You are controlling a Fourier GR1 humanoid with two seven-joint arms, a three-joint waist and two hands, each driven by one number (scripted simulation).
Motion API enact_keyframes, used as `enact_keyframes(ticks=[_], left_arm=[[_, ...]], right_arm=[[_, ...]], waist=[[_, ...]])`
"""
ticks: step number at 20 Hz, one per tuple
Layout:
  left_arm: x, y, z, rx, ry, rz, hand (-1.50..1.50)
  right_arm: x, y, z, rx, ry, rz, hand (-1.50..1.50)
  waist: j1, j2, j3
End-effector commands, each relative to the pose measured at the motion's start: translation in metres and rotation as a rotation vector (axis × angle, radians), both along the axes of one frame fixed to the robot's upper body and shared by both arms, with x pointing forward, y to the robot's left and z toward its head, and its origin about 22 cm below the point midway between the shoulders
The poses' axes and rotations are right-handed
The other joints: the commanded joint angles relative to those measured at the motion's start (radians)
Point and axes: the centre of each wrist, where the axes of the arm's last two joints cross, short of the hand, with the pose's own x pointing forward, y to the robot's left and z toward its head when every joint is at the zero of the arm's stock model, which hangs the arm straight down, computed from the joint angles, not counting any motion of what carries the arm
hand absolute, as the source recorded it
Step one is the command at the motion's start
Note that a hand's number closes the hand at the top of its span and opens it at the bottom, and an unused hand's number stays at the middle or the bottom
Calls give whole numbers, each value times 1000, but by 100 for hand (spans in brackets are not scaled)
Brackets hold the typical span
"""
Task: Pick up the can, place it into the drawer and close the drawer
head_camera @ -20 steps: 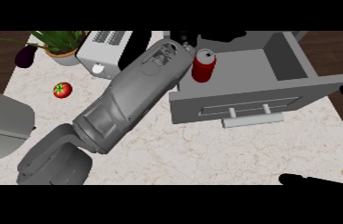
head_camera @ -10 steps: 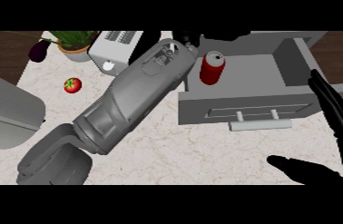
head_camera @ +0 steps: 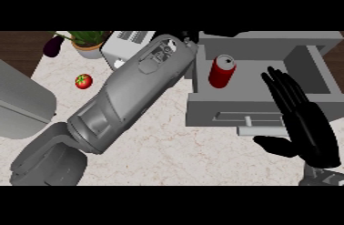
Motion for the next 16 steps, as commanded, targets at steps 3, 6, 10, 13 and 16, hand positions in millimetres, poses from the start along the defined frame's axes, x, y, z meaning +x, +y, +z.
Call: enact_keyframes(ticks=[3,6,10,13,16], left_arm=[[-4,13,10,7,5,-1,-150],[0,37,29,6,1,-3,-150],[-3,56,36,16,-8,17,-150],[-2,81,31,3,18,30,-150],[-12,83,28,2,20,18,-150]], right_arm=[[26,12,-47,-4,-8,-60,-150],[48,10,-63,-11,0,-93,-150],[66,8,-78,-29,-4,-121,-150],[78,1,-82,-43,-18,-131,-150],[91,19,-89,-82,-6,-161,-150]], waist=[[18,-7,0],[40,-8,0],[46,-7,1],[34,-4,1],[46,-4,0]])
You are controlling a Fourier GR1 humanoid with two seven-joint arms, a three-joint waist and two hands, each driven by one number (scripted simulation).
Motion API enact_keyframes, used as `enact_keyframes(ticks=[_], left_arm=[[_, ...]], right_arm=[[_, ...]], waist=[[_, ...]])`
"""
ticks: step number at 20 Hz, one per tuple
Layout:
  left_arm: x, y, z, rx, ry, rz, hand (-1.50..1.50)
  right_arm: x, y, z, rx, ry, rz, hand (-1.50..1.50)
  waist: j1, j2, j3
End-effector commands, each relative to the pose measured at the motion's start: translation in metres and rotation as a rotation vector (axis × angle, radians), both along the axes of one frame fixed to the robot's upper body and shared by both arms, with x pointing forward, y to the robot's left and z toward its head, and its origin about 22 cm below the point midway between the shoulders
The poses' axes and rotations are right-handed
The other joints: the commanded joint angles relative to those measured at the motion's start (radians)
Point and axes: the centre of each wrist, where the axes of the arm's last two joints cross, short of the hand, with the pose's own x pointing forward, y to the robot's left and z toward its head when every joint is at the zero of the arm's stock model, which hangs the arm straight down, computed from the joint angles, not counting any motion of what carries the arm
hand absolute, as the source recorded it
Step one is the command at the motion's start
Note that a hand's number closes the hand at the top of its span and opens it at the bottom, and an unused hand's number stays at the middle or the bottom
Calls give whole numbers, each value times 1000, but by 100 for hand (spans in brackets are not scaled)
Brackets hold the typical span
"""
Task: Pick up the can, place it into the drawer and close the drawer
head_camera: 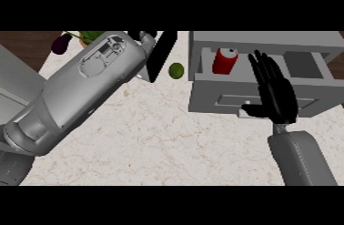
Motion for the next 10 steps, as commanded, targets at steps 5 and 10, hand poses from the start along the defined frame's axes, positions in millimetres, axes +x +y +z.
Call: enact_keyframes(ticks=[5,10], left_arm=[[-11,30,8,0,22,-11,-150],[-20,47,-4,5,44,-1,-150]], right_arm=[[33,-3,-31,-22,37,-69,-150],[49,12,-36,-42,-27,-65,-150]], waist=[[23,23,18],[22,24,18]])
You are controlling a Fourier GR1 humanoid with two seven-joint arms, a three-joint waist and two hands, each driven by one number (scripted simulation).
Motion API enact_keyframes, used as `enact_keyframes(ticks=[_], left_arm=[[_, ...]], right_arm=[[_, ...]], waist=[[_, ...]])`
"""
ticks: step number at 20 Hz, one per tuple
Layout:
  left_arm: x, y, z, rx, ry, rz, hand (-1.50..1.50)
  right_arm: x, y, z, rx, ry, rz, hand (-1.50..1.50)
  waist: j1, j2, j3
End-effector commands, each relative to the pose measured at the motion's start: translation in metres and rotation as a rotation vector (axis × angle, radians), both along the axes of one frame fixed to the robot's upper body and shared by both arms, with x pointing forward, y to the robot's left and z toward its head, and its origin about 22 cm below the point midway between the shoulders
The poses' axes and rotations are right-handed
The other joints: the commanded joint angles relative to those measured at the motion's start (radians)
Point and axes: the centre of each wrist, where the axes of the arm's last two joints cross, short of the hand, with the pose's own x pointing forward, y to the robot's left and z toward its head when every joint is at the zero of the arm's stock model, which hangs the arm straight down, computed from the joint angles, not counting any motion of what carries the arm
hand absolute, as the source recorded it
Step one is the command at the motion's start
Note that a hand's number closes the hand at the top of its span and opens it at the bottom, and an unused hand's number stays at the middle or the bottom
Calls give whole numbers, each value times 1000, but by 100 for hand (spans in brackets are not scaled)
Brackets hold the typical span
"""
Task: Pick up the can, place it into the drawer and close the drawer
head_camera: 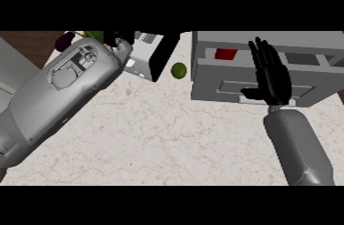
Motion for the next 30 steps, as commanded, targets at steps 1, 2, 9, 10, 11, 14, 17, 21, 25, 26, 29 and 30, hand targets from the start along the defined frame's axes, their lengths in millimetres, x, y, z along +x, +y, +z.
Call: enact_keyframes(ticks=[1,2,9,10,11,14,17,21,25,26,29,30], left_arm=[[-4,11,-2,3,10,-8,-150],[-11,22,-6,3,21,-9,-150],[-19,29,-25,16,16,7,-150],[-22,35,-22,14,36,-10,-150],[-29,41,-42,26,31,-7,-150],[-27,38,-22,8,21,-7,-150],[-36,44,-32,11,20,-15,-150],[-33,49,-32,-2,26,-15,-150],[-37,57,-41,22,19,-25,-150],[-43,59,-45,19,38,-23,-150],[-47,51,-55,23,35,-39,-150],[-46,64,-61,46,9,-21,-150]], right_arm=[[13,20,-20,40,34,-18,-150],[19,10,-12,47,47,-25,-150],[46,34,-2,33,-8,-37,-150],[52,19,7,19,-7,-57,-150],[58,20,18,37,-24,-60,-150],[67,33,26,26,-42,-54,-150],[72,27,33,23,-48,-83,-150],[86,24,65,23,-51,-60,-150],[86,32,60,53,-58,-82,-150],[88,21,67,49,-44,-84,-150],[91,41,71,66,-32,-39,-150],[90,49,70,69,-35,-20,-150]], waist=[[6,30,22],[14,23,22],[13,35,22],[18,35,22],[23,35,22],[17,37,22],[38,40,22],[24,42,22],[35,51,22],[41,48,22],[41,51,23],[40,50,22]])
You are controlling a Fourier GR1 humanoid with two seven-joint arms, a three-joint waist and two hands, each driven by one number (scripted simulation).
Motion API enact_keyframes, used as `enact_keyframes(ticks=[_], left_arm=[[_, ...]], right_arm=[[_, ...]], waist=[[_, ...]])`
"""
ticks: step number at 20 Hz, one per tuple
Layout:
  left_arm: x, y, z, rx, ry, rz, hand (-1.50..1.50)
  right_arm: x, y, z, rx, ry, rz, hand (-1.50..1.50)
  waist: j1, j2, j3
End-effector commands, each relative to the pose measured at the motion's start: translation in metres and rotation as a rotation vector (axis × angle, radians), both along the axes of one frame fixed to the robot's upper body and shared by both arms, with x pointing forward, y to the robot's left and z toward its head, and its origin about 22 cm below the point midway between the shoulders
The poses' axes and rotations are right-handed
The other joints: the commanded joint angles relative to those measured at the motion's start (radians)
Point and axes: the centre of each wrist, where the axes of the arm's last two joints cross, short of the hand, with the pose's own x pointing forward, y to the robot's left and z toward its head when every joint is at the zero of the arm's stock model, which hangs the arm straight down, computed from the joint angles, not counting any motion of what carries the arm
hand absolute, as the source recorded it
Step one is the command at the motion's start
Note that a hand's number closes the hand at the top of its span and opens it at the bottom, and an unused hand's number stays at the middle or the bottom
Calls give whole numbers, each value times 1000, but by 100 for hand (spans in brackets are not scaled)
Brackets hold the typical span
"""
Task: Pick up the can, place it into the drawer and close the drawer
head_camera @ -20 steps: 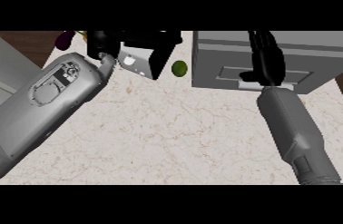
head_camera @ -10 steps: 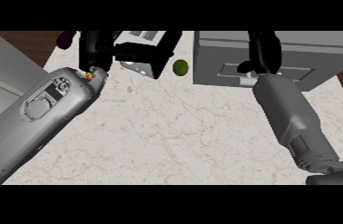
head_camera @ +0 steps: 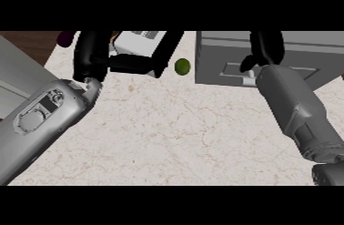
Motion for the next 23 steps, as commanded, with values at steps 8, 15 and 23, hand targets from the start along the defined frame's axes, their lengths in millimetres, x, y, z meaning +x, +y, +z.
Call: enact_keyframes(ticks=[8,15,23], left_arm=[[-8,12,-15,6,0,11,-150],[-15,22,-19,6,13,29,-150],[-20,36,-24,-11,5,57,-150]], right_arm=[[14,54,39,380,-108,164,-150],[16,47,42,633,-108,224,-150],[21,57,58,839,-96,258,-150]], waist=[[5,2,4],[-4,-8,3],[-22,-10,1]])
